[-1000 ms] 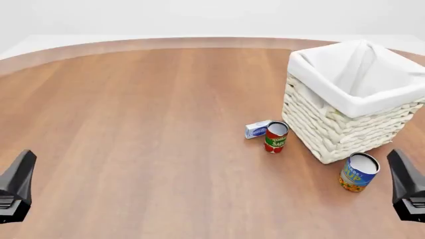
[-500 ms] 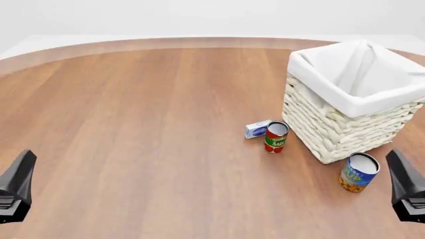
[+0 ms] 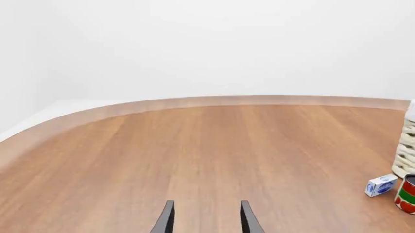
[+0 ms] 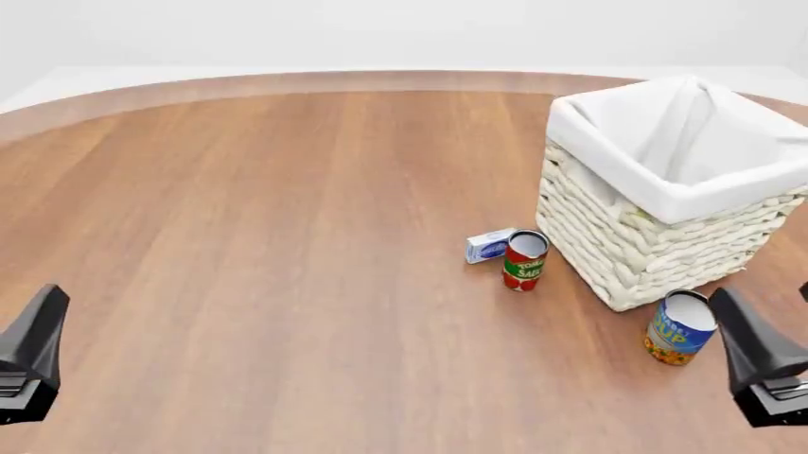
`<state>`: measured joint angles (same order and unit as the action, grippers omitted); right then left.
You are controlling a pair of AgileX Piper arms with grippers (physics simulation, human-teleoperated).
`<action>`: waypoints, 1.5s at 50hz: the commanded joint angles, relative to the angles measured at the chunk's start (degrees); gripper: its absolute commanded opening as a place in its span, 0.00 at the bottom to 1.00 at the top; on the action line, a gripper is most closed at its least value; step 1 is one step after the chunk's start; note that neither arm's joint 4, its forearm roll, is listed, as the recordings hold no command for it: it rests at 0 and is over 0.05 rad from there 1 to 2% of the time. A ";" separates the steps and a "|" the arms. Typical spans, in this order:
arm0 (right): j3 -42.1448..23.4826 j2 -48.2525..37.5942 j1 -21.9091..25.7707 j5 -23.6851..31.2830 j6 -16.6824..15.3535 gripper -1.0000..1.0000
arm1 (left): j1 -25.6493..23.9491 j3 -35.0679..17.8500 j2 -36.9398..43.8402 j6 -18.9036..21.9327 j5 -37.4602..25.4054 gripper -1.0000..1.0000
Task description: Pick up the ketchup, and put it in the basket.
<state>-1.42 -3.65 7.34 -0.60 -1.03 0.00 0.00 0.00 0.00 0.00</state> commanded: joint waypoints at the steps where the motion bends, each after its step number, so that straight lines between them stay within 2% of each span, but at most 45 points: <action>1: -0.76 -2.31 5.65 -1.08 -0.65 1.00 | 0.00 0.00 0.00 0.00 0.00 1.00; 8: -1.15 -7.40 9.55 -4.87 -1.65 1.00 | 0.00 0.00 0.00 0.00 0.00 1.00; 11: -1.83 -13.16 13.23 -8.64 -2.75 1.00 | 0.00 0.00 0.00 0.00 0.00 1.00; 17: -2.69 -18.21 15.37 -12.12 -3.18 1.00 | 0.00 0.00 0.00 0.00 0.00 1.00; 25: -3.77 -30.31 20.64 -20.79 -4.49 1.00 | 0.00 0.00 0.00 0.00 0.00 1.00; 39: -6.55 -44.94 26.65 -30.69 -4.94 1.00 | 0.00 0.00 0.00 0.00 0.00 1.00; 43: -6.77 -49.12 28.62 -33.99 -3.68 1.00 | 0.00 0.00 0.00 0.00 0.00 1.00; 47: -7.74 -52.53 29.83 -35.72 -3.71 1.00 | 0.00 0.00 0.00 0.00 0.00 1.00; 54: -10.09 -54.54 32.58 -34.90 -3.91 1.00 | 0.00 0.00 0.00 0.00 0.00 1.00; 64: -12.06 -59.32 35.62 -37.10 -3.54 1.00 | 0.00 0.00 0.00 0.00 0.00 1.00; 75: -16.18 -64.51 39.14 -36.84 -2.92 1.00 | 0.00 0.00 0.00 0.00 0.00 1.00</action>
<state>-14.50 -63.45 43.40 -36.87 -4.37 0.00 0.00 0.00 0.00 0.00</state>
